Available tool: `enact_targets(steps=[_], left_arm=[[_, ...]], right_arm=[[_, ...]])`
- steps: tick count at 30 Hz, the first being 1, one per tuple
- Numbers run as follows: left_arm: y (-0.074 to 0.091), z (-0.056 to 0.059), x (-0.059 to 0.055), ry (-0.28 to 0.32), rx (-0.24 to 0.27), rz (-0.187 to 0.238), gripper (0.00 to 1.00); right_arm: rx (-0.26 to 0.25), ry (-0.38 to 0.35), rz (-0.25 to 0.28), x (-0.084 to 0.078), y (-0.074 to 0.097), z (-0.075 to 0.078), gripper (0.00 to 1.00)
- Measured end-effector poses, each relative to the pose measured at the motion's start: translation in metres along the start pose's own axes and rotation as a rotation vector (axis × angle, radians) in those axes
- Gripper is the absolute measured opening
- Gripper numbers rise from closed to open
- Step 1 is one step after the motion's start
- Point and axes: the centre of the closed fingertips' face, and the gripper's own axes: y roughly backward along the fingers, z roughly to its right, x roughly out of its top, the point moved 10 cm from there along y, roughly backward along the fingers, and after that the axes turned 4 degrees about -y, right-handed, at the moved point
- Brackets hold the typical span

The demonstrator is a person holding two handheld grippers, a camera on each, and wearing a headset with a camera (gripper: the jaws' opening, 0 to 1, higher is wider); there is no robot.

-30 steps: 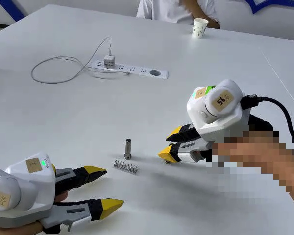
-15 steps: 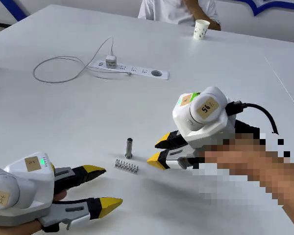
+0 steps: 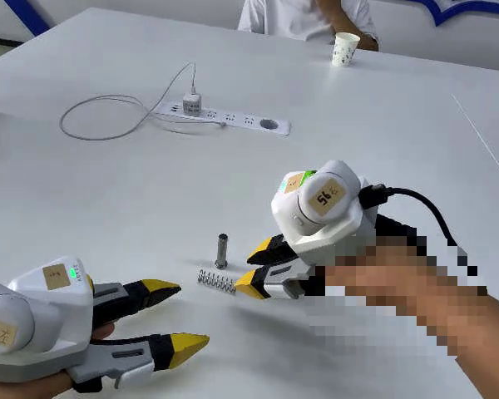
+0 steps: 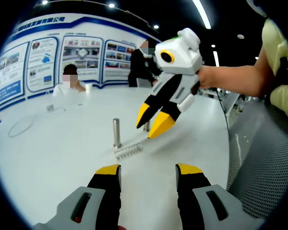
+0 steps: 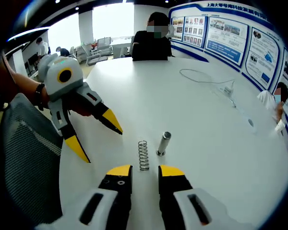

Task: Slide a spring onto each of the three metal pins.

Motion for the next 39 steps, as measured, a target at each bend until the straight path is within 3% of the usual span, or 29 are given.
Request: enact_targets(steps=[16,39], left_arm=[[0.004,0.000,-0.001,0.004,0.012,-0.007,0.46],[0.005,-0.001,-0.002,0.006,0.011,-0.013,0.46]], right_arm=[[0.006,0.003,-0.027,-0.008,-0.023,-0.001,0.19],[0.004,-0.012,-0.036,-0.015,-0.032,0.002,0.12]])
